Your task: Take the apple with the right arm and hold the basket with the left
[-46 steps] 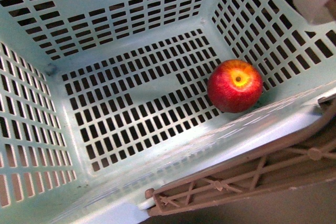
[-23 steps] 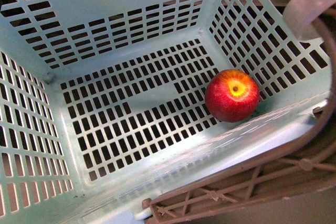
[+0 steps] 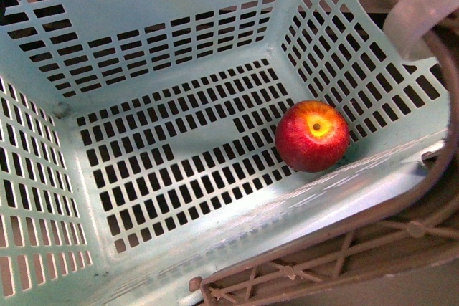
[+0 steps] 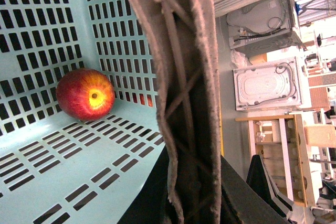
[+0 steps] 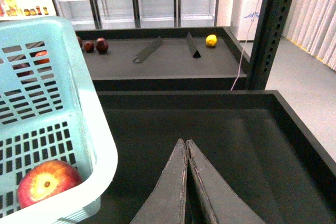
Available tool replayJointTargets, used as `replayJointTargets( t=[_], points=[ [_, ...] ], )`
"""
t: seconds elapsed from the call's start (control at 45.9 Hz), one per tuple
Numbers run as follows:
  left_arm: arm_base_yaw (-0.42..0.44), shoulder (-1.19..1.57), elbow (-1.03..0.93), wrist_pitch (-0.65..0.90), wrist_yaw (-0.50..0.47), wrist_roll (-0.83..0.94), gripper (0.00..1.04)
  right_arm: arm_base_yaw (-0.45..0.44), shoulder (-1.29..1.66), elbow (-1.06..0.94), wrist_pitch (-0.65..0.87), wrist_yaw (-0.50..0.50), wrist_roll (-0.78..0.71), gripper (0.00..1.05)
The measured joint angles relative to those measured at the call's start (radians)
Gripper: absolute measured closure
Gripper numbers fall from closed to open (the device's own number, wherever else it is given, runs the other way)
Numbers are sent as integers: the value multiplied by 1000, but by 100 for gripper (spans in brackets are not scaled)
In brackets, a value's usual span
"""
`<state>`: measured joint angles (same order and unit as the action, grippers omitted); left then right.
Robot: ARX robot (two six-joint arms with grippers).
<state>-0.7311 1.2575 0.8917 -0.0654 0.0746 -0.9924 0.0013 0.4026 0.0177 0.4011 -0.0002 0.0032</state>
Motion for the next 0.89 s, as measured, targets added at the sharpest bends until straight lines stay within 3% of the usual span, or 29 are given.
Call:
replayJointTargets(
  t=[0.631,0.74,0.893],
  points=[
    [0,0,0,0,1,0,96,0,-227,0,-225,0,0,103],
    [0,0,0,0,0,0,96,0,-360,0,-385,2,0,103],
    [0,0,1,0,0,0,96,0,-394,0,-398,2,0,103]
  ],
)
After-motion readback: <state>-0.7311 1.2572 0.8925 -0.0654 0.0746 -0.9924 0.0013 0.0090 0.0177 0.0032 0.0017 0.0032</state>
